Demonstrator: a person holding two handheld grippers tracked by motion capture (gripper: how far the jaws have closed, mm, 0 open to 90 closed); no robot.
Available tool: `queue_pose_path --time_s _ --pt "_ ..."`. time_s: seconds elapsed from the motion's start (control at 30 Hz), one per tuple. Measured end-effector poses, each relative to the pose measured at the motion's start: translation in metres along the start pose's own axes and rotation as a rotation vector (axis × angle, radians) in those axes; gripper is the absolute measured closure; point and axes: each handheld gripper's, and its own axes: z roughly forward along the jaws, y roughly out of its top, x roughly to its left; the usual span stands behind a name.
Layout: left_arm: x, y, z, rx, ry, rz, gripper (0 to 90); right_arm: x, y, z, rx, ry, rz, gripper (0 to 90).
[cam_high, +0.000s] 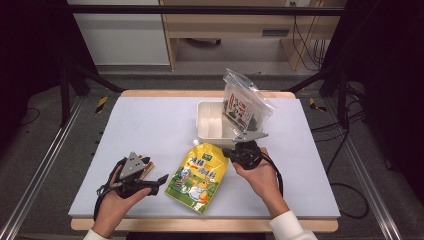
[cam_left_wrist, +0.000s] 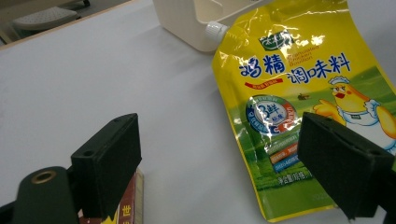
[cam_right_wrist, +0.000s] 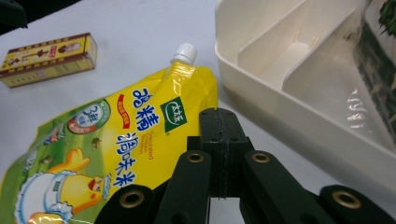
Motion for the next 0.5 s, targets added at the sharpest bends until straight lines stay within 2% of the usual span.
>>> queue_pose_path --time_s 0.2,0.33,0.37,0.4,0.5 --pt "0.002 0.014 -0.001 0.000 -0.016 0.024 13.1 0.001 0.024 -0.012 -0.003 -0.004 -0.050 90.0" --pt "0.005 0.031 -0.004 0.009 -0.026 0.070 13.0 0.004 0.041 -0.021 -0.010 0.004 -0.098 90.0" --pt "0.006 0.036 -0.003 -0.005 -0.038 0.098 13.0 0.005 0.045 -0.023 -0.012 0.006 -0.112 90.0" --pt "0.006 0.040 -0.005 0.016 -0.030 0.095 13.0 0.006 0.049 -0.025 -0.014 0.007 -0.123 90.0" --pt "0.009 0.052 -0.006 0.021 -0.032 0.122 13.0 0.009 0.061 -0.028 -0.013 0.009 -0.157 90.0"
